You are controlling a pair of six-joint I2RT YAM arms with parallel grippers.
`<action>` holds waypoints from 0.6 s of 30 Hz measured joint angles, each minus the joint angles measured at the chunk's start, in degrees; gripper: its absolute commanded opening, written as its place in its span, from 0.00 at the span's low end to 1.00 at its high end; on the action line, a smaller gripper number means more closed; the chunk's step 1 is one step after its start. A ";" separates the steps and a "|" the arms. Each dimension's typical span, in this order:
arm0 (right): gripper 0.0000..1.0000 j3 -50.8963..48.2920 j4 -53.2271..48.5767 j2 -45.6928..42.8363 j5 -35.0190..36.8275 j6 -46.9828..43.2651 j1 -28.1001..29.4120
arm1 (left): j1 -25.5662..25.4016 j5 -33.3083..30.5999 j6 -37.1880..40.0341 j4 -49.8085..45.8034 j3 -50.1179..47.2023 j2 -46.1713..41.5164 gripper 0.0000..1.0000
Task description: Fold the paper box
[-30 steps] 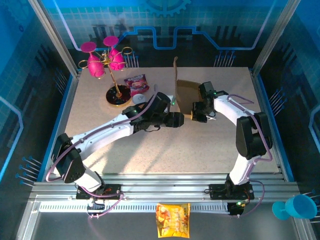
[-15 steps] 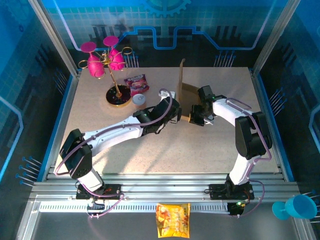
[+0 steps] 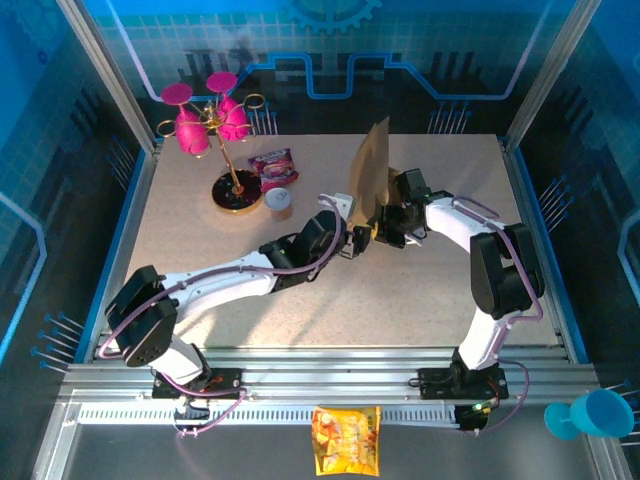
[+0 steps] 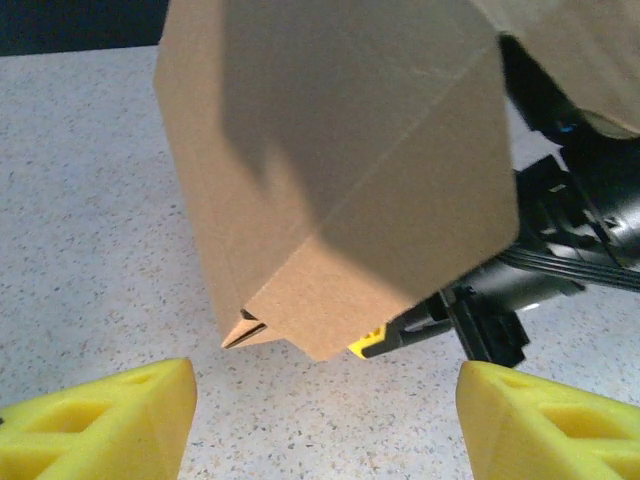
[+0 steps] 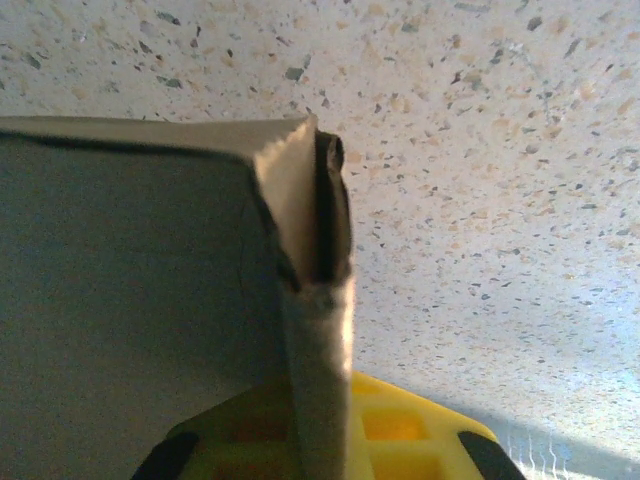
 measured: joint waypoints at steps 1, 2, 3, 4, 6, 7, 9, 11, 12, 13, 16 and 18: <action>0.00 0.00 0.00 0.00 -0.02 0.00 0.00 | -0.13 0.02 1.09 1.27 -0.31 -0.09 0.72; 0.00 0.00 -0.02 0.00 -0.02 0.00 -0.02 | -0.15 0.04 1.95 2.38 -0.31 -0.07 0.73; 0.00 0.00 0.00 0.00 -0.04 0.00 -0.02 | -0.15 0.02 2.97 3.28 -0.31 -0.07 0.73; 0.00 0.00 0.00 0.00 -0.22 0.00 -0.02 | -0.20 0.00 3.91 4.44 -0.31 -0.07 0.73; 0.00 0.00 0.00 0.00 -0.57 0.00 -0.02 | -0.31 0.00 5.86 6.40 -0.28 0.09 0.74; 0.00 0.02 0.00 0.00 -0.87 0.00 -0.04 | -0.52 0.00 6.84 7.28 -0.28 0.28 0.75; 0.00 0.15 -0.26 0.00 -1.16 0.02 -0.07 | -1.20 -0.04 9.05 8.96 -0.31 0.83 0.77; 0.00 0.46 -0.57 0.00 -1.33 0.02 -0.09 | -2.14 0.00 11.47 10.84 -0.31 1.68 0.77; 0.00 0.61 -0.79 0.00 -1.33 0.02 -0.11 | -2.51 -0.02 12.41 11.43 -0.31 2.19 0.78; 0.00 0.74 -1.09 0.00 -1.33 0.00 -0.17 | -2.82 -0.09 13.55 12.00 -0.28 2.80 0.79; 0.00 0.96 -1.95 -0.02 -1.31 0.00 -0.35 | -3.19 -1.60 16.41 12.96 -0.15 5.46 0.81; 0.00 0.96 -2.58 -0.07 -1.29 -0.04 -0.42 | -3.17 -3.54 17.88 12.96 0.83 7.96 0.81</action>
